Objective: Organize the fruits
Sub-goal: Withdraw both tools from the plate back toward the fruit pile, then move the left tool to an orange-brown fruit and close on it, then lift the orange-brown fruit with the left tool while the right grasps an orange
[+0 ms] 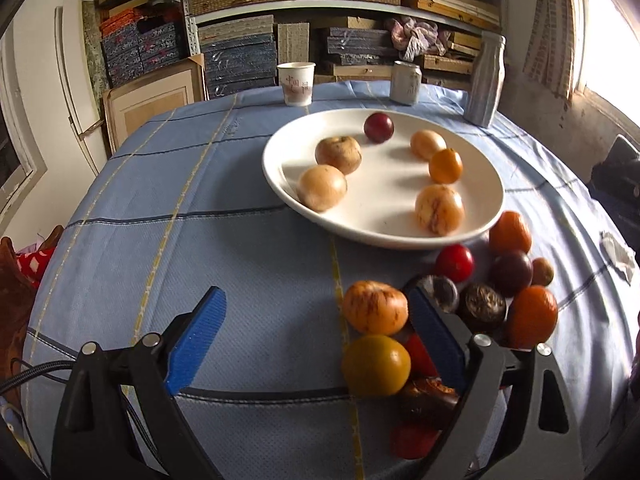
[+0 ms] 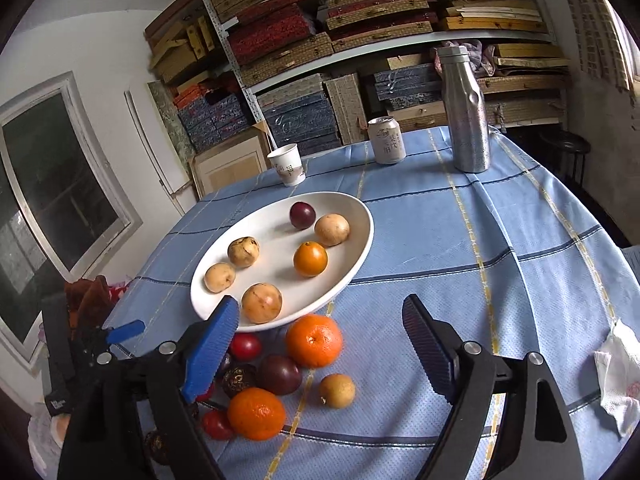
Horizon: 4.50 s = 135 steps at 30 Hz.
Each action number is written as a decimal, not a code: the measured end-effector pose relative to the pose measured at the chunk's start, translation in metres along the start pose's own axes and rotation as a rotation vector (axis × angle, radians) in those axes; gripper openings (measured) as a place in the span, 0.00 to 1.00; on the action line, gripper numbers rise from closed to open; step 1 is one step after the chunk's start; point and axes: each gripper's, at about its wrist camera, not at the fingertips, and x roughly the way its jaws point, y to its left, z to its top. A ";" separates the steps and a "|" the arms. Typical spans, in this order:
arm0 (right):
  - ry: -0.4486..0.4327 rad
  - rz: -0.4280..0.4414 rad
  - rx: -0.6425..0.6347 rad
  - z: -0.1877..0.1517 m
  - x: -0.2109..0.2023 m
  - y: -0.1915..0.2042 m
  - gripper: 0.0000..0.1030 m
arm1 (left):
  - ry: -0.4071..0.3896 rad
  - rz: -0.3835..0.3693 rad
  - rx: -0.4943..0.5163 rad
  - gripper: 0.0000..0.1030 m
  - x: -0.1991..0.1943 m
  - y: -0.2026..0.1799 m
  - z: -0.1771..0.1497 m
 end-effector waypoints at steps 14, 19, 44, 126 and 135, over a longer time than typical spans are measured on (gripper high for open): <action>-0.005 0.002 0.007 0.001 -0.002 -0.005 0.83 | -0.004 0.119 -0.116 0.93 0.004 0.045 0.008; -0.013 0.009 0.010 0.000 -0.006 -0.006 0.83 | -0.017 0.059 -0.257 0.93 -0.007 0.083 0.007; 0.001 0.000 0.027 -0.006 -0.009 -0.012 0.83 | -0.048 0.238 -0.154 0.96 -0.035 0.067 -0.040; 0.316 0.159 -0.191 -0.067 0.035 0.054 0.44 | 0.057 -0.006 -0.271 0.39 0.002 0.114 -0.041; 0.189 0.146 -0.149 -0.022 0.014 0.045 0.44 | -0.070 -0.074 -0.168 0.38 -0.032 0.063 0.018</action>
